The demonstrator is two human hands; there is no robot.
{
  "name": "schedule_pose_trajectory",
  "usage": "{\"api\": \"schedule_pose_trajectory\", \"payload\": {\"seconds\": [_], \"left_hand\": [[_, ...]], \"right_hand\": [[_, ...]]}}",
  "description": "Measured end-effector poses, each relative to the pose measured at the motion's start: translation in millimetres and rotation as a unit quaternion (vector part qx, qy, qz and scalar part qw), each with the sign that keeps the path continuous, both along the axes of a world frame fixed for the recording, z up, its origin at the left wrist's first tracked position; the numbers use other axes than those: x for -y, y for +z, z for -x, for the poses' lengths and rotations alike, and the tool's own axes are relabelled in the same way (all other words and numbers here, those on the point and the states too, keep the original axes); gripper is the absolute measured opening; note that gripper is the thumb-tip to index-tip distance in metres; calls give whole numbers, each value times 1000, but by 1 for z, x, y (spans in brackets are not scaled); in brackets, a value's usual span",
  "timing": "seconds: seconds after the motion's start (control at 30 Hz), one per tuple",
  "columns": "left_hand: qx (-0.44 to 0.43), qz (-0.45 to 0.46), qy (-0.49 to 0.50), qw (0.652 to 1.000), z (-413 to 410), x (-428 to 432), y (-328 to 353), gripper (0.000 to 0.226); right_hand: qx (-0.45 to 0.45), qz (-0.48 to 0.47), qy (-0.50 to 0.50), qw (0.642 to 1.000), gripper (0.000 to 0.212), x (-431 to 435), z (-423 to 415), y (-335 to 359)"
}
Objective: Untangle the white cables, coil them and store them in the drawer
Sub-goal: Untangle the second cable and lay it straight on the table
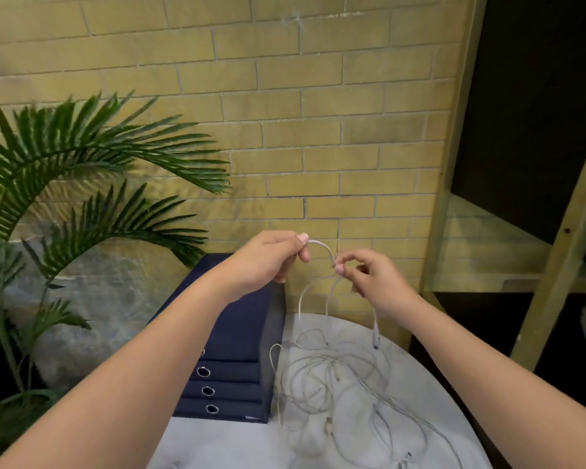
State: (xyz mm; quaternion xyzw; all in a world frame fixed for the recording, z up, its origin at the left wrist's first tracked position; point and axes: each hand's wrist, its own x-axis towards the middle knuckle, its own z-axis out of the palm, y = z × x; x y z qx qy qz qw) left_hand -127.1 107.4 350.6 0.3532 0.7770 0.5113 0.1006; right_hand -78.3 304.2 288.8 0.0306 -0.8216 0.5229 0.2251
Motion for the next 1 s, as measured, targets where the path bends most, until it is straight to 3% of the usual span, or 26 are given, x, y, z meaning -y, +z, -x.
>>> {"api": "schedule_pose_trajectory", "payload": {"seconds": [0.2,0.33,0.47,0.57,0.87,1.0], "left_hand": [[-134,150,75,977,5,17,-10,29],[-202,179,103,957,-3,9,-18,31],[-291,259,73,918,-12,-1,-27,29],[-286,242,52,926,-10,1,-29,31],[-342,221,47,912,-4,12,-35,28],[-308,215,83,923,6,24,-44,28]], "right_hand": [[50,-33,46,997,14,-4,-10,15],[36,-89,-6,995,15,-2,-10,20],[-16,-221,-98,970,18,-8,-14,29],[-38,-287,-100,952,19,-9,-17,35],[-28,-283,-88,955,17,-8,-21,31],[-13,-292,12,956,13,-1,-31,33]]}}
